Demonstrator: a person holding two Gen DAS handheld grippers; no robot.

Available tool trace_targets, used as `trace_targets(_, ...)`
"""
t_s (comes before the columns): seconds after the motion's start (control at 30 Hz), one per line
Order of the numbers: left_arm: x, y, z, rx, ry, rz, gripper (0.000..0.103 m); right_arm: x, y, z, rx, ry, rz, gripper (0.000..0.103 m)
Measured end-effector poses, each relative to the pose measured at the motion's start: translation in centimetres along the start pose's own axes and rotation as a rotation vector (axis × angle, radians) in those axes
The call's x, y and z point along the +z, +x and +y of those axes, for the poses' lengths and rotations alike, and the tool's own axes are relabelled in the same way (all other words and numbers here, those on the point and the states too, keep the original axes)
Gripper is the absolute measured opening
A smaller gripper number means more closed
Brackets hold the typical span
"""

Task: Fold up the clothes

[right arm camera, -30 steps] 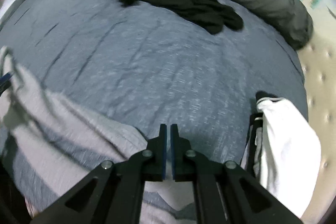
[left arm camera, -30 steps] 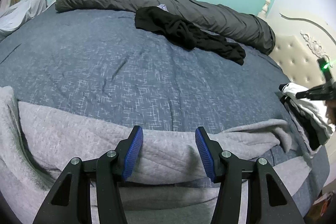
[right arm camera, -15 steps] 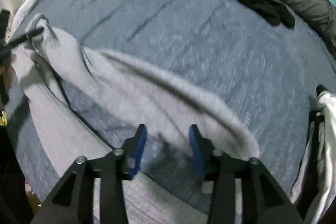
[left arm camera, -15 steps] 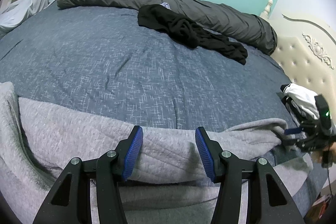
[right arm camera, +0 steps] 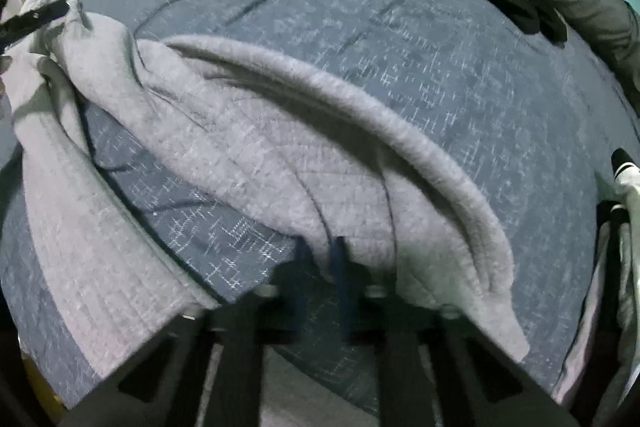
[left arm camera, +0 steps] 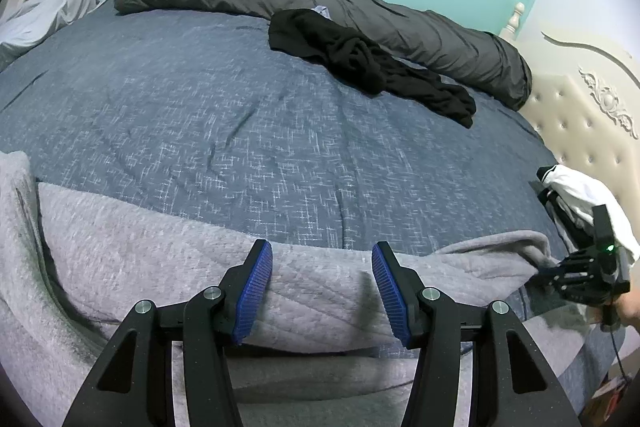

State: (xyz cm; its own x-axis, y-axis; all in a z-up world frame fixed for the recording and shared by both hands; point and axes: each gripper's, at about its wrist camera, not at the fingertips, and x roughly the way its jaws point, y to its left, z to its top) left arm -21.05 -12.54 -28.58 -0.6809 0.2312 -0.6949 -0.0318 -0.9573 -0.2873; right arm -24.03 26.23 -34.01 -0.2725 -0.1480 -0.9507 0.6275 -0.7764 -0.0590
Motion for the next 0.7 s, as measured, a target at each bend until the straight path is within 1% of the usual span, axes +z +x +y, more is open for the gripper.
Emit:
trace_targets(0.17, 0.2, -0.3, 0.2, 0.001, -0.007, -0.006, 0.056, 1.2, -4.0, -0.3, 0.023, -0.038, -0.051, 0.003)
trace_targets(0.3, 0.3, -0.6, 0.5, 0.003, -0.011, -0.016, 0.056, 2.7, -7.9, -0.6, 0.059, -0.048, -0.112, 0.003)
trace_targets(0.4, 0.3, -0.7, 0.8, 0.005, -0.02, -0.018, 0.056, 4.4, -10.9, -0.5, 0.051, -0.083, -0.144, 0.003)
trace_targets(0.47, 0.4, -0.8, 1.0, 0.006, -0.023, -0.02, 0.056, 5.2, -11.7, -1.0, 0.042, -0.096, -0.157, 0.003)
trace_targets(0.57, 0.3, -0.9, 1.0, 0.011, -0.022, -0.021, 0.056, 7.2, -12.5, -2.0, -0.009, -0.096, -0.172, 0.003)
trace_targets(0.7, 0.3, -0.7, 1.2, 0.017, -0.016, -0.018, 0.056, 10.7, -10.0, -3.1, -0.115, -0.081, -0.152, 0.003)
